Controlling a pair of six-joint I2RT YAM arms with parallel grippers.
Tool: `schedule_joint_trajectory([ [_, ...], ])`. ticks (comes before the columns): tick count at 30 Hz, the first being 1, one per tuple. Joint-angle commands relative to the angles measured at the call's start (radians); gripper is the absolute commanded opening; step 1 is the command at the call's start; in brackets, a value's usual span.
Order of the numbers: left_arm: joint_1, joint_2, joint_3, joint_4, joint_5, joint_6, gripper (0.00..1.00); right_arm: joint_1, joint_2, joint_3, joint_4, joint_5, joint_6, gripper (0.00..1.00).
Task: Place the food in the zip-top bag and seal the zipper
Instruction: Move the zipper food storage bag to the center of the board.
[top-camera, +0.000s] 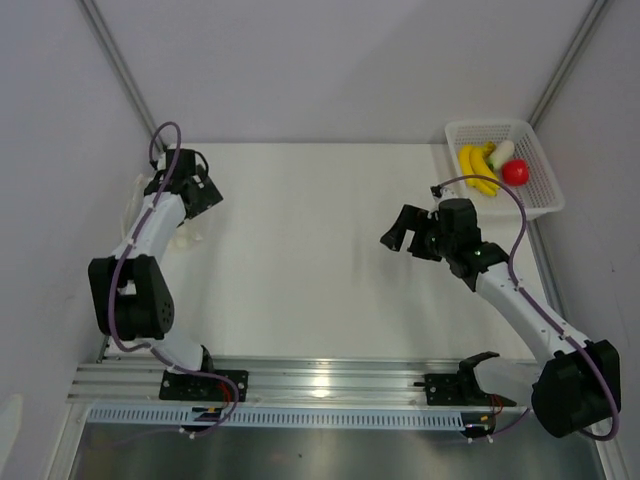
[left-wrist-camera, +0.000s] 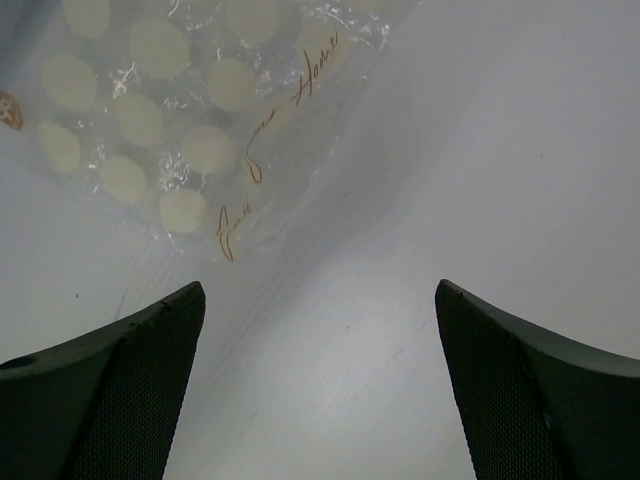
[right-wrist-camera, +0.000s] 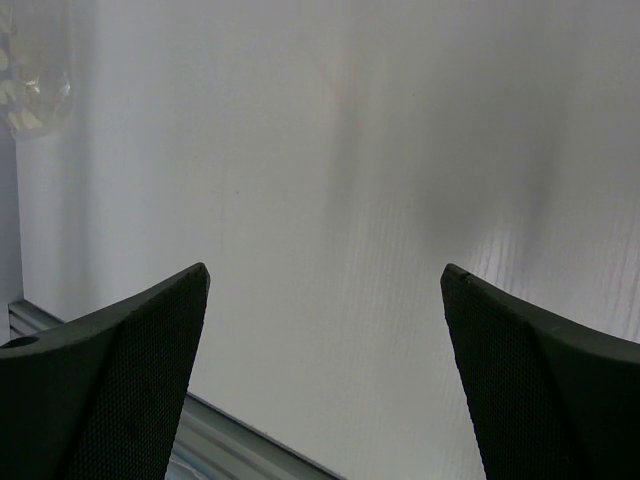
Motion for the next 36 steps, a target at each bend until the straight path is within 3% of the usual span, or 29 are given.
schedule_joint_trajectory([
  [1,0.04,0.096,0.098,0.026,0.003,0.036,0.97,0.008,-0.061,0.02,0.031,-0.009,-0.053,0.99],
  [9,0.089,0.286,0.153,0.101,0.055,0.112,0.96,0.005,-0.176,-0.016,0.02,-0.009,-0.06,0.99],
  [12,0.097,0.342,0.176,0.104,0.079,0.134,0.9,0.005,-0.193,-0.02,0.005,-0.001,-0.064,0.99],
  [14,0.098,0.378,0.193,0.069,0.099,0.145,0.81,0.004,-0.198,-0.02,-0.014,0.002,-0.067,0.99],
  [15,0.1,0.395,0.231,0.035,0.097,0.142,0.72,0.005,-0.205,-0.02,-0.018,0.009,-0.069,0.99],
  [24,0.101,0.476,0.309,-0.102,0.156,0.122,0.32,0.005,-0.253,-0.031,-0.047,0.013,-0.049,0.99],
  [26,0.1,0.493,0.338,-0.143,0.181,0.128,0.15,0.007,-0.268,-0.029,-0.055,0.013,-0.043,0.99],
  [27,0.095,0.493,0.343,-0.158,0.188,0.131,0.01,0.007,-0.274,-0.029,-0.06,0.013,-0.04,0.99],
  [32,0.008,0.42,0.31,-0.171,0.264,0.111,0.01,0.013,-0.296,-0.028,-0.086,0.011,-0.018,0.99],
  [36,-0.103,0.192,0.098,-0.07,0.392,0.024,0.01,0.02,-0.302,-0.042,-0.13,0.028,0.003,0.99],
])
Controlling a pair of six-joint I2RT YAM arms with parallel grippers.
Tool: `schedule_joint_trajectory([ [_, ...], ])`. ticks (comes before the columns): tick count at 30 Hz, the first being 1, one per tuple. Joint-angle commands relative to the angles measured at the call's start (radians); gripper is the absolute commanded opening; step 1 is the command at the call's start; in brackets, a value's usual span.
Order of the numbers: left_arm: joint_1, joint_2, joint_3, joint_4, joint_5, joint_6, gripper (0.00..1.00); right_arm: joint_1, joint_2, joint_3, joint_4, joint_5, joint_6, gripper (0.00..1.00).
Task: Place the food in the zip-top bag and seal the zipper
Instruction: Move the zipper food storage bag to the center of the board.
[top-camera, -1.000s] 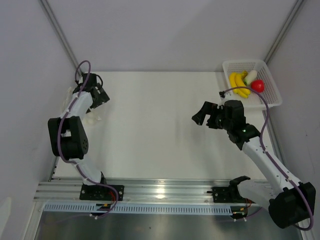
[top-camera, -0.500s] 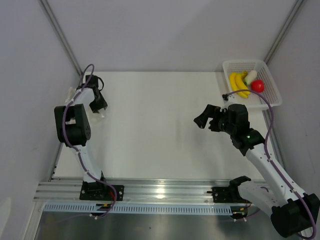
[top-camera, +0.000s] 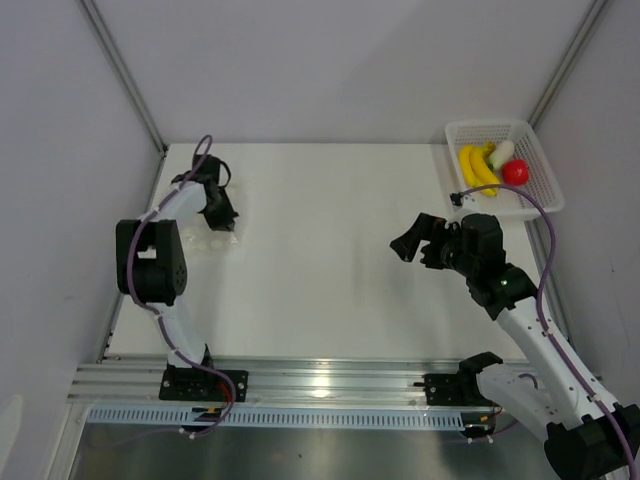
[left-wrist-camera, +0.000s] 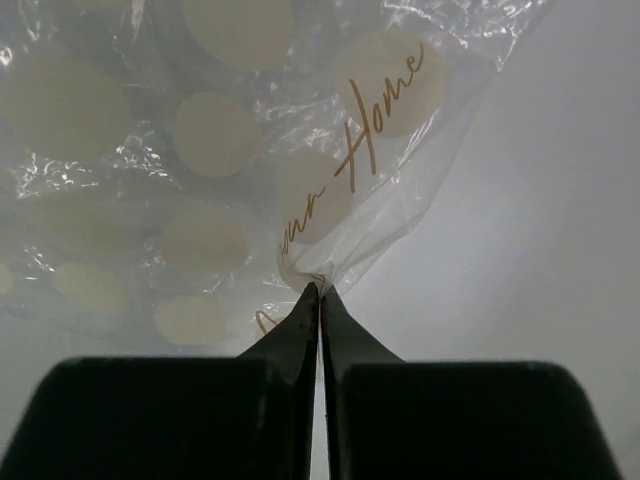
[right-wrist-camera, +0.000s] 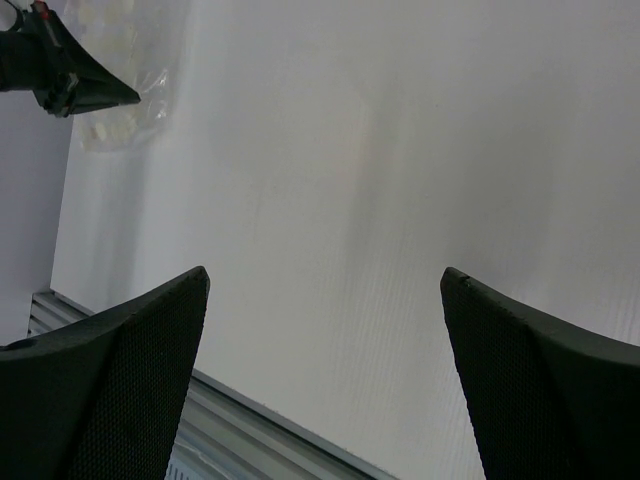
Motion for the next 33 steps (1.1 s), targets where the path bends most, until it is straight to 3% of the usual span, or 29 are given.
schedule_joint_trajectory([
  [1,-0.141,-0.242,-0.136,0.089,0.15,-0.107,0.01,0.01,-0.017,-0.012,-0.05,0.027,0.035,0.99],
  [3,-0.198,-0.308,-0.225,0.121,0.173,-0.137,0.01,0.013,-0.028,-0.021,-0.073,0.033,0.044,0.99],
  [7,-0.414,-0.344,-0.28,0.14,0.166,-0.18,0.01,0.015,-0.047,-0.024,-0.099,0.025,0.05,0.99],
  [12,-0.617,-0.315,-0.245,0.112,0.123,-0.168,0.0,0.015,-0.051,-0.035,-0.128,0.034,0.045,0.99],
  [15,-0.678,-0.263,-0.218,0.135,0.195,-0.16,0.01,0.015,-0.047,-0.042,-0.124,0.031,0.053,0.99],
  [16,-0.692,-0.257,-0.215,0.15,0.21,-0.157,0.06,0.015,-0.045,-0.045,-0.122,0.034,0.058,0.99],
  [17,-0.692,-0.247,-0.215,0.183,0.241,-0.157,0.27,0.013,-0.044,-0.047,-0.117,0.034,0.061,0.99],
  [20,-0.694,-0.27,-0.207,0.232,0.271,-0.16,0.68,0.015,-0.037,-0.045,-0.114,0.031,0.061,0.99],
  [23,-0.691,-0.308,-0.204,0.24,0.252,-0.129,0.91,0.015,-0.03,-0.041,-0.12,0.031,0.056,0.99],
  [27,-0.618,-0.431,-0.234,0.229,0.157,-0.109,0.99,0.015,-0.025,-0.05,-0.113,0.028,0.056,1.0],
  [33,-0.357,-0.502,-0.317,0.239,0.216,-0.126,0.95,0.015,-0.004,-0.055,-0.102,0.015,0.044,0.99],
])
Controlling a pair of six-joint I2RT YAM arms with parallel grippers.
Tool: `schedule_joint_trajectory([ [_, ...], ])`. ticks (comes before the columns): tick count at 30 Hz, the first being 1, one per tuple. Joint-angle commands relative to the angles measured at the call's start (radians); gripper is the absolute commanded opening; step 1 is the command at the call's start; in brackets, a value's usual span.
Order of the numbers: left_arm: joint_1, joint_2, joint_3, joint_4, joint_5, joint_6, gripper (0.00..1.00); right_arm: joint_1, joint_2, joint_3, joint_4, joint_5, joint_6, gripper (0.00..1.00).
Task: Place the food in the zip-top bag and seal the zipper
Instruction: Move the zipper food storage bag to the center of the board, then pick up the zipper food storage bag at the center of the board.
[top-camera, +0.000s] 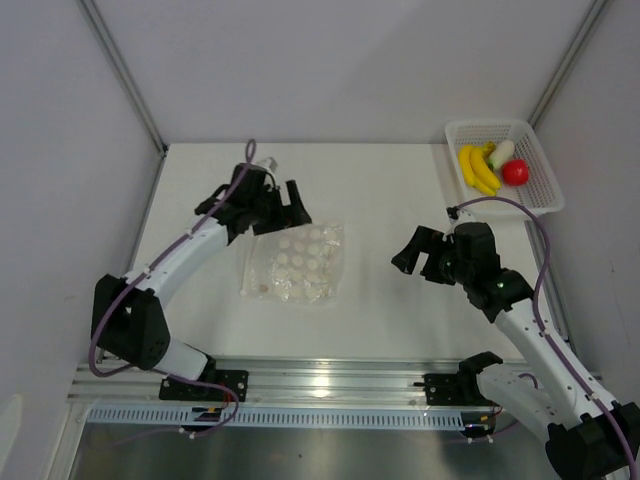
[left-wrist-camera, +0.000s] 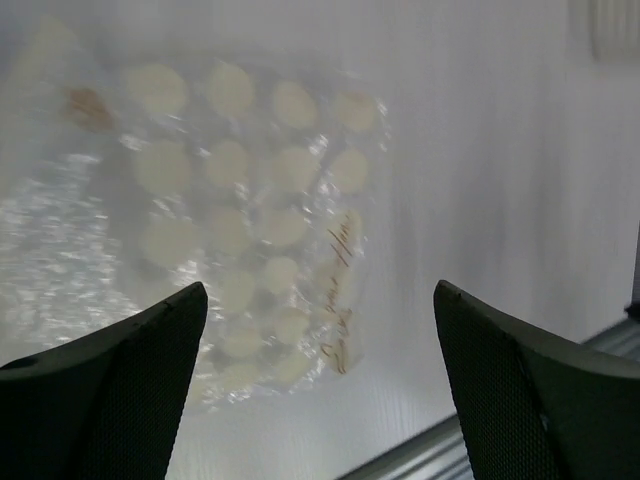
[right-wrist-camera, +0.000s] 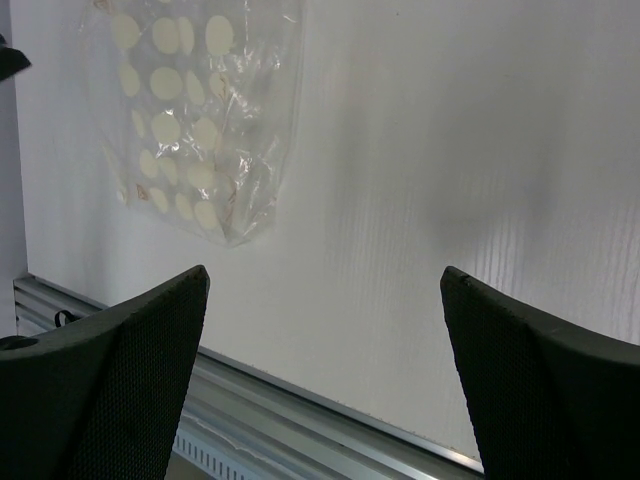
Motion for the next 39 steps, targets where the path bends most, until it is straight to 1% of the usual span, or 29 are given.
schedule_joint_trajectory([
  [1,0.156,-0.048,-0.059,0.039,0.025,0.003,0.93,0.004,0.009,-0.004,0.019,-0.012,-0.012,0.99],
  [3,0.228,-0.041,-0.064,0.041,0.041,0.002,0.91,0.004,0.021,0.0,0.02,-0.017,-0.018,0.99],
  [4,0.247,-0.022,-0.058,0.036,0.054,0.003,0.88,0.003,0.028,0.006,0.02,-0.021,-0.02,0.99],
  [6,0.278,-0.003,-0.056,0.039,0.071,0.009,0.87,0.004,0.044,0.013,0.022,-0.024,-0.026,0.99],
  [11,0.281,0.064,-0.052,0.053,0.1,0.02,0.85,0.003,0.078,0.039,0.03,-0.043,-0.044,0.99],
  [15,0.298,0.094,-0.064,0.047,0.051,0.019,0.85,0.001,0.09,0.049,0.019,-0.041,-0.067,0.99],
  [18,0.313,0.084,-0.09,0.054,-0.001,0.025,0.86,-0.006,0.088,0.042,0.019,-0.043,-0.075,0.99],
  [21,0.322,0.072,-0.113,0.073,-0.018,0.032,0.86,-0.014,0.091,0.028,0.031,-0.06,-0.072,0.99],
  [26,0.347,0.115,-0.104,0.059,0.008,0.029,0.86,-0.012,0.108,0.019,0.05,-0.084,-0.057,0.99],
  [30,0.353,0.149,-0.104,0.067,0.06,0.026,0.86,-0.012,0.098,0.023,0.043,-0.086,-0.054,0.99],
  [32,0.353,0.164,-0.107,0.085,0.108,0.026,0.86,-0.012,0.09,0.025,0.037,-0.083,-0.055,1.0],
  [35,0.354,0.193,-0.102,0.077,0.116,0.029,0.86,-0.011,0.078,0.026,0.03,-0.083,-0.051,1.0],
  [37,0.354,0.195,-0.112,0.096,0.132,0.026,0.85,-0.011,0.065,0.03,0.024,-0.081,-0.049,0.99],
  [39,0.354,0.175,-0.142,0.143,0.18,0.019,0.81,-0.011,0.056,0.03,0.019,-0.077,-0.049,0.99],
])
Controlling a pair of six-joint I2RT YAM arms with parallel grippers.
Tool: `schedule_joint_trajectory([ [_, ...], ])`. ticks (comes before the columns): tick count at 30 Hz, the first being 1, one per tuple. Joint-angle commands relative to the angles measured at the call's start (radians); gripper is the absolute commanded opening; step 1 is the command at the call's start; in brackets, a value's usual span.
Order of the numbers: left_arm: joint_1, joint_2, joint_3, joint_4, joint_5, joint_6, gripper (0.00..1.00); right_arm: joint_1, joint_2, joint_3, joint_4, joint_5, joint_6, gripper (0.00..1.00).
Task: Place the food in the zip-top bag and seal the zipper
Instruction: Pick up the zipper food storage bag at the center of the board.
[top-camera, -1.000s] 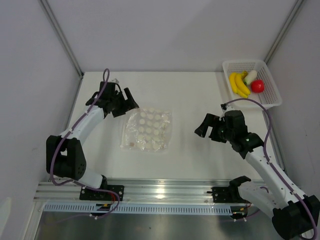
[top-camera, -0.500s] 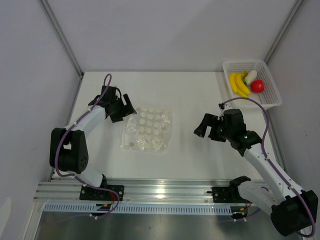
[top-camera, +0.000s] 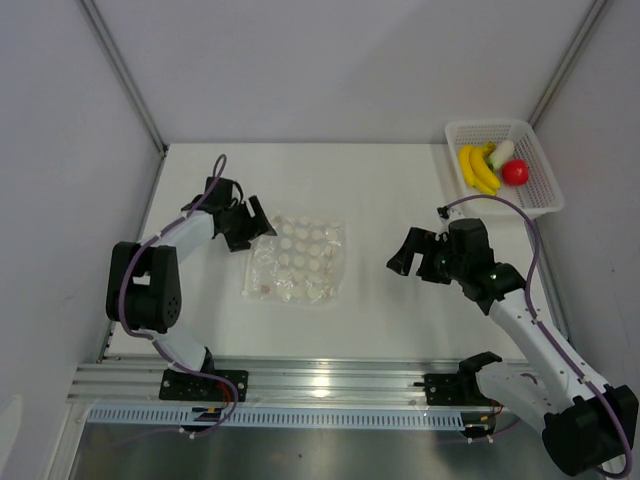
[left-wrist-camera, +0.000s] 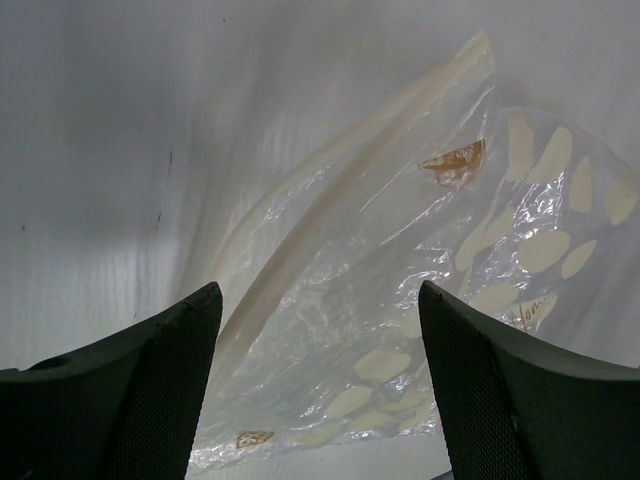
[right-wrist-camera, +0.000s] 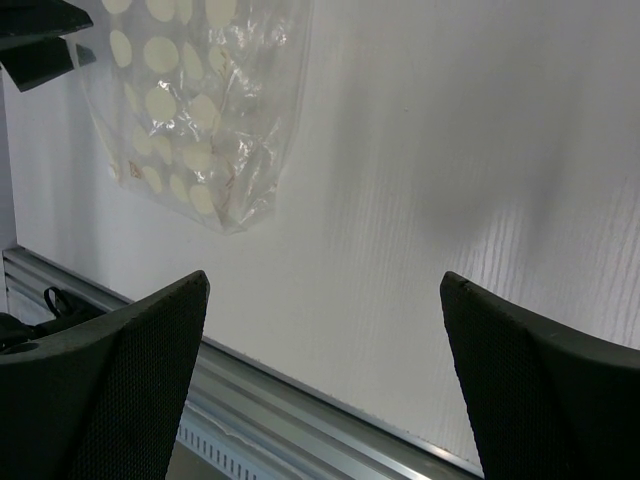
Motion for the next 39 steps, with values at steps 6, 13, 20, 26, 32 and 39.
schedule_joint_trajectory([
  [6,0.007,-0.004,-0.042,0.09,0.151,0.005,0.59,-0.001,-0.03,0.02,0.014,-0.004,0.01,0.99],
  [13,0.001,-0.04,-0.134,0.203,0.266,-0.057,0.16,0.025,0.019,0.015,0.033,0.016,0.021,1.0],
  [20,-0.038,-0.055,-0.149,0.254,0.317,-0.08,0.01,0.088,0.062,0.021,0.076,0.035,0.044,0.99],
  [26,-0.054,-0.087,-0.2,0.315,0.323,-0.106,0.17,0.116,0.089,0.029,0.094,0.039,0.053,0.99],
  [32,-0.054,-0.086,-0.204,0.327,0.245,-0.121,0.61,0.131,0.082,0.034,0.093,0.042,0.056,0.99],
  [39,-0.053,-0.023,-0.149,0.349,0.261,-0.133,0.75,0.131,0.055,0.029,0.067,0.064,0.042,0.99],
])
